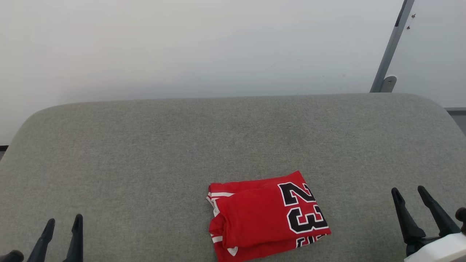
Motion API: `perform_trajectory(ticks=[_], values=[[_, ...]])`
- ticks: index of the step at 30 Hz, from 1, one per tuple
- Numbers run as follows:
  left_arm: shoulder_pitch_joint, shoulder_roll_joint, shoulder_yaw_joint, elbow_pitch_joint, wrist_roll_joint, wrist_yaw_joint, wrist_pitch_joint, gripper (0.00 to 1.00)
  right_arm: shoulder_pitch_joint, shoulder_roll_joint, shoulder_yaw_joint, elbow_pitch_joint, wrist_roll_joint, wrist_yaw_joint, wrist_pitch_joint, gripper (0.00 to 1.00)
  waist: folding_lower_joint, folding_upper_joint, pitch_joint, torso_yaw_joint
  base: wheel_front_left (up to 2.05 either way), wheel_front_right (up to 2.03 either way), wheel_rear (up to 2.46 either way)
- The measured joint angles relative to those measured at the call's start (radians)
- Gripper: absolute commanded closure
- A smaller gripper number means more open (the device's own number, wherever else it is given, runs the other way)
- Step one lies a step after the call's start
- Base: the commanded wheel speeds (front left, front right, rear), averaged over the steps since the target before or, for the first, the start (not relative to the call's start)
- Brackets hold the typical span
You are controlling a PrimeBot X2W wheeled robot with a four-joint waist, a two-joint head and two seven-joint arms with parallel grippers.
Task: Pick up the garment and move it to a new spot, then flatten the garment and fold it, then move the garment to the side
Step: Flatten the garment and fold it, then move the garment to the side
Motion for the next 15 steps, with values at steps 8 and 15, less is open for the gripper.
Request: perform_trajectory(ticks=[8,15], values=[[-0.015,-0.033,0.032,0.026,0.035,-0.034,0.0,0.0,-0.002,0.0,0.01,0.027,0.007,0.0,-0.017,0.0,0.0,0.0,0.0,0.002,0.0,0.0,0.0],[-0.02,-0.049,0.041,0.037,0.048,-0.046,0.0,0.0,-0.002,0.003,0.017,0.036,0.01,0.0,-0.023,0.0,0.0,0.0,-0.001,0.004,0.0,0.0,0.0]])
